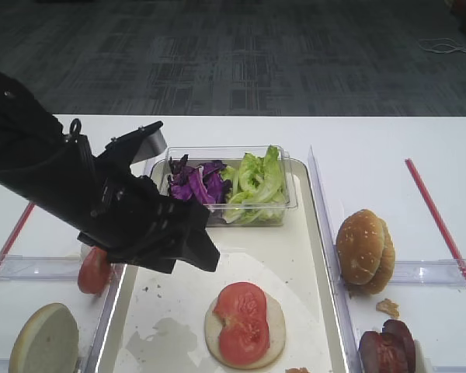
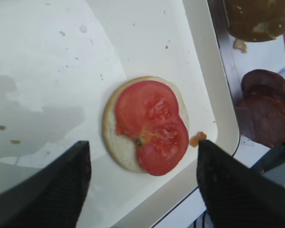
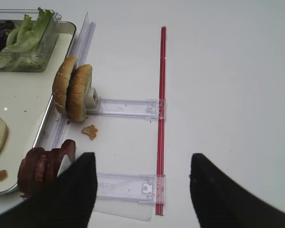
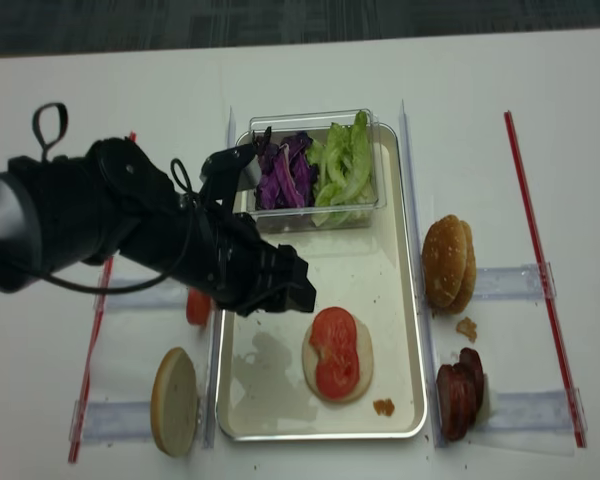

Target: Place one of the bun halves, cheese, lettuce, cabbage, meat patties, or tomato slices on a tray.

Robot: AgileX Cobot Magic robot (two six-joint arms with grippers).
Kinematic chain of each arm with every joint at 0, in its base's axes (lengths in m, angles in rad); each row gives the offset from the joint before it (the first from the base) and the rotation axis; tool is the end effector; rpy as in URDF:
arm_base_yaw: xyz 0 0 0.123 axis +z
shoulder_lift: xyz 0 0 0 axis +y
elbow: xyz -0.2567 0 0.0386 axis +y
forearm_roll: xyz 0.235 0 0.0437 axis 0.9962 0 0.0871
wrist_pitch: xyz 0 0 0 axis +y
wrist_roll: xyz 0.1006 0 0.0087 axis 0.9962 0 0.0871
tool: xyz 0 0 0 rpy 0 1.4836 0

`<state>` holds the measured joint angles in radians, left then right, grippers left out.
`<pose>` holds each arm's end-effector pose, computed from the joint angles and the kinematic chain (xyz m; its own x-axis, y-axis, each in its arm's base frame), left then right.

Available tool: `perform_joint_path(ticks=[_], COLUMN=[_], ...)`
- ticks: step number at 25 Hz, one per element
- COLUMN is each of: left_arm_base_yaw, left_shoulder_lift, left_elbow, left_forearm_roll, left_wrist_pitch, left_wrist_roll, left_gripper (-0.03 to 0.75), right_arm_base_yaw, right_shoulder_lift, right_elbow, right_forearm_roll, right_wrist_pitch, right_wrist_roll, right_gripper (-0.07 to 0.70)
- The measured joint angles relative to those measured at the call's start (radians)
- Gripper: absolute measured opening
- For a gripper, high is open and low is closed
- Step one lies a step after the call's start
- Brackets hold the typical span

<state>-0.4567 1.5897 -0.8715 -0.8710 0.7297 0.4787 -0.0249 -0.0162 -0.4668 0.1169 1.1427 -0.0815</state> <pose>0.2324 -0.1716 0.1778 -0.9334 0.2253 -0.2795 0.3480 0.7586 -0.5508 0.0153 0.0103 0.2510 -0.5370 -0.0192 -0.8434 -0.0822 0.9962 0.0296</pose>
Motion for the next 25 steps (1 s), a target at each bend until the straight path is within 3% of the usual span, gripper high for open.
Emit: perform_joint_path(ticks=[15,25], left_arm_base_yaw=[0.126,0.257], left_shoulder_lift=[0.0,0.0], left_elbow=[-0.138,-0.146], left_forearm_roll=[0.438,0.583], left_wrist_pitch=[0.192,0.236], left_wrist_roll=[-0.259,-0.327], left_gripper=[0.449,0.449], right_arm_base_yaw=[0.0,0.0], right_shoulder_lift=[0.0,0.0], right_elbow=[0.0,0.0], right_forearm_roll=[0.0,0.0], right_wrist_pitch=[0.0,0.0], right_wrist_roll=[0.002,0.002], right_gripper=[0.477,0.477])
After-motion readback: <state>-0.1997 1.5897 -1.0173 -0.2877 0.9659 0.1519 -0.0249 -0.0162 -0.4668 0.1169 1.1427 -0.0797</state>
